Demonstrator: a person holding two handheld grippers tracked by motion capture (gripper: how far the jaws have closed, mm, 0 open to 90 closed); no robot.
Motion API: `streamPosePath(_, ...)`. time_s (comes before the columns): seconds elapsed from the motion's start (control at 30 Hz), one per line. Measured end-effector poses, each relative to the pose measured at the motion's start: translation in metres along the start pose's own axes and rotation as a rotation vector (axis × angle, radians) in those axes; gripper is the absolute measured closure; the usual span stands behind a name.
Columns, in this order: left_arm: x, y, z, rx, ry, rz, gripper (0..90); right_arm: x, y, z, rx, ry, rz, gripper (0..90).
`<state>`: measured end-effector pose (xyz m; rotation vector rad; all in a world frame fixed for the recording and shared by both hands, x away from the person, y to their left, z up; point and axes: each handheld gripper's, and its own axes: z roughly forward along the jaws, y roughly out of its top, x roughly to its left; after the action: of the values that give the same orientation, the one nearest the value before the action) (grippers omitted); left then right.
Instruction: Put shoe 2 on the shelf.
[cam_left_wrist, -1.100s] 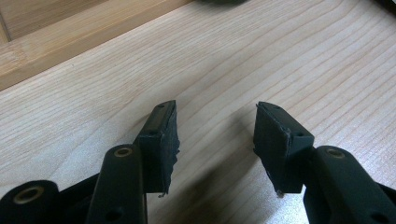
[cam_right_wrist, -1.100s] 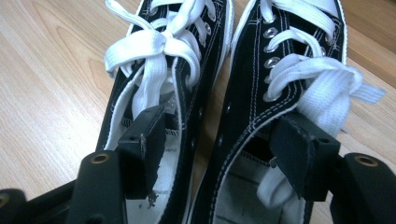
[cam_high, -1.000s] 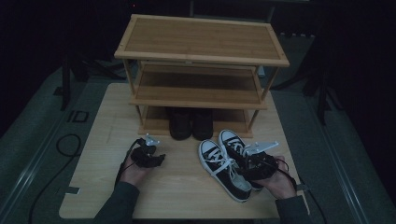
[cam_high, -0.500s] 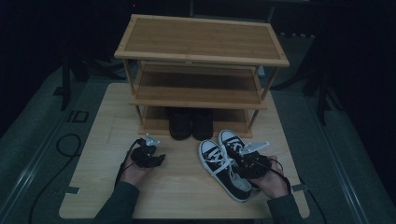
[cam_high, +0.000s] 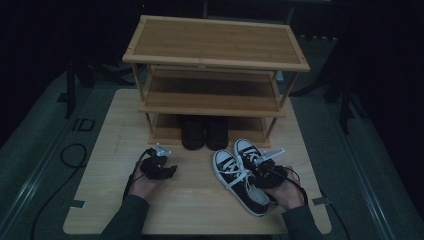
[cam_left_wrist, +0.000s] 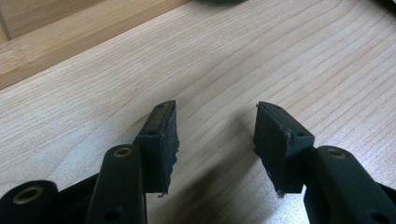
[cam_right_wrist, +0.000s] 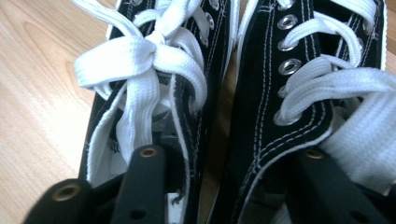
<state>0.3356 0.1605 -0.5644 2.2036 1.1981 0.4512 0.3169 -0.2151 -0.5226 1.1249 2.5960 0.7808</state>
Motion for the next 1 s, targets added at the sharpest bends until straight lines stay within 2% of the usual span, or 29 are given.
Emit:
streamPosePath(0.03,0.0,0.0,0.0,-0.001,0.0,0.0,49.9,0.0,0.0,0.0,0.003,0.001,0.003,71.5)
streamPosePath(0.07,0.0,0.0,0.0,-0.001,0.0,0.0,49.8,0.0,0.0,0.0,0.003,0.001,0.003,71.5)
streamPosePath(0.13,0.0,0.0,0.0,0.0,-0.001,0.002,49.9,-0.001,0.0,-0.001,-0.001,-0.002,0.011,78.9)
streamPosePath(0.27,0.001,0.0,0.0,0.001,-0.004,0.003,49.9,-0.002,-0.002,-0.001,-0.014,-0.001,0.022,83.3)
streamPosePath(0.57,0.001,0.0,0.0,0.0,-0.005,0.004,49.9,-0.006,-0.002,-0.009,-0.022,0.018,0.033,84.7)
streamPosePath(0.8,0.0,0.0,0.0,-0.002,-0.003,0.001,49.7,-0.01,-0.004,-0.021,-0.028,0.065,0.019,84.6)
streamPosePath(1.0,0.0,0.0,0.0,-0.002,-0.003,0.003,49.7,-0.011,-0.001,-0.029,-0.046,0.07,-0.006,84.6)
